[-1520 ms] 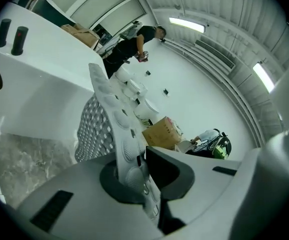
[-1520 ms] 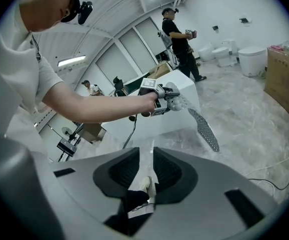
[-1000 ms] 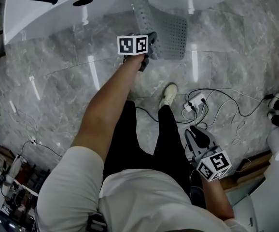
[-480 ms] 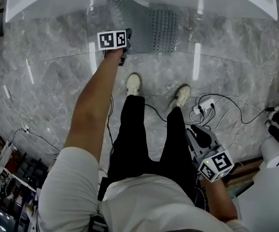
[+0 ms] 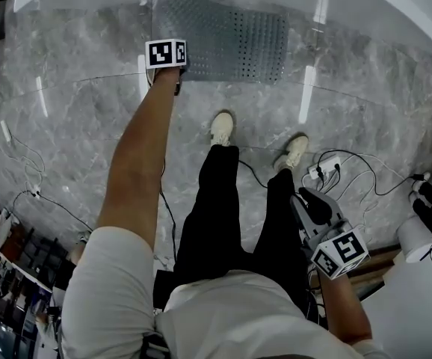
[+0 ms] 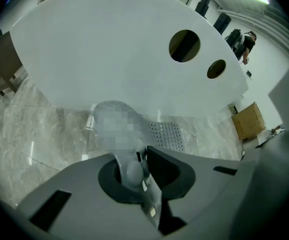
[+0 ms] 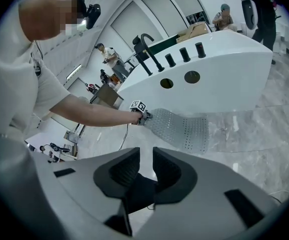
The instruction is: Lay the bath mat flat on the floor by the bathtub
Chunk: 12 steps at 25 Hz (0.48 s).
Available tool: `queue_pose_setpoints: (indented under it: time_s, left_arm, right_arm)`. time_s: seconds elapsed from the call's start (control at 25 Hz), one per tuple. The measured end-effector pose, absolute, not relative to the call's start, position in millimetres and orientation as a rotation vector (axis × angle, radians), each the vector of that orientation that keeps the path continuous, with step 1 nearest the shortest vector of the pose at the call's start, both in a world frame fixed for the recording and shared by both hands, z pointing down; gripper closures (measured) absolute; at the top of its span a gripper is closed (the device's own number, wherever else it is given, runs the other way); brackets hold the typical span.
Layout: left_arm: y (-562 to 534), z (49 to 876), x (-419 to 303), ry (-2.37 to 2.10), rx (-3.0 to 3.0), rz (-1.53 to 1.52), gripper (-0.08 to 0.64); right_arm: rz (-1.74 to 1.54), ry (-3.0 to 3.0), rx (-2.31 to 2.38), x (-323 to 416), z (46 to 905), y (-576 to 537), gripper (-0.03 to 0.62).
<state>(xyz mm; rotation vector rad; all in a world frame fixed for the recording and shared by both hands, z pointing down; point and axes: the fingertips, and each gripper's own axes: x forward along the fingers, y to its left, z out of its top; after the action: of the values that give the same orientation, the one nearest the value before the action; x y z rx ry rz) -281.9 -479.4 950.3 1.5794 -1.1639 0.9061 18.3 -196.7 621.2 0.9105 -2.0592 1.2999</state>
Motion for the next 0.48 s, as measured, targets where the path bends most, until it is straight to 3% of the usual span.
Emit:
queue_pose_setpoints:
  time_s: [0.2,0.48]
  left_arm:
    - [-464,956,-346,-1.241,1.505,1.031,0.440]
    - [-446,924,-404,-1.304,1.508,1.026,0.440]
  right_arm:
    - [1.268,-2.073,0.880,-11,620,-200,0.500]
    - [1.229,-2.100,0.897,-46,605,-198,0.500]
